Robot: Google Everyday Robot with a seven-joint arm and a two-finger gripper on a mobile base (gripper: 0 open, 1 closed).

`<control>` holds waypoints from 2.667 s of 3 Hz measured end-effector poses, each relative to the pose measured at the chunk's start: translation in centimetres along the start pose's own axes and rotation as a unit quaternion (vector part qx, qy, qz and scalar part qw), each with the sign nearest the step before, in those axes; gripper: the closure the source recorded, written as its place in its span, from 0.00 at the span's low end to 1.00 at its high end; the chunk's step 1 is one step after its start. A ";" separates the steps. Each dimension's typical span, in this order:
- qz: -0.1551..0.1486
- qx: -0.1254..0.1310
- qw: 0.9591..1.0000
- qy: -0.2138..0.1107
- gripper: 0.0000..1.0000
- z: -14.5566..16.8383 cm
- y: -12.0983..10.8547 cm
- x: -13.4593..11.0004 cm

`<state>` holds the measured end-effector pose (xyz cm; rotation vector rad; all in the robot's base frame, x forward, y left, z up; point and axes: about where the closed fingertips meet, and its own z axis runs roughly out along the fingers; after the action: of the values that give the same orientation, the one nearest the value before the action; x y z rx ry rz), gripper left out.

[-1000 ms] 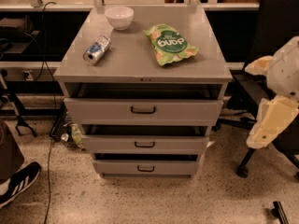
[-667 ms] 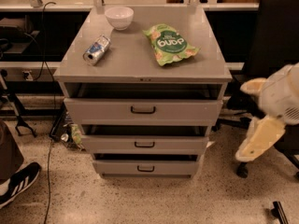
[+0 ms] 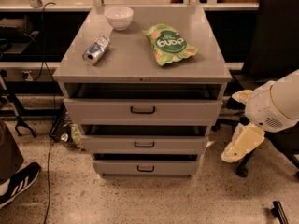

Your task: Open middle drawer

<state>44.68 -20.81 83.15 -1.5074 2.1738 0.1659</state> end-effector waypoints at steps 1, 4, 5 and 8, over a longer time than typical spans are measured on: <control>0.025 -0.011 0.999 -0.026 0.00 3.2 0.3 0.3; 0.046 -0.025 0.995 -0.085 0.00 10.7 -0.3 0.9; 0.071 -0.024 0.991 -0.112 0.00 12.9 -0.3 2.4; 0.098 -0.025 0.979 -0.178 0.00 20.4 -1.1 5.6</control>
Offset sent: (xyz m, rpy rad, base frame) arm 0.0346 0.0305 -0.0924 0.2038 0.0273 -0.0418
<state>50.66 -18.58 62.92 -1.1785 2.0307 0.5185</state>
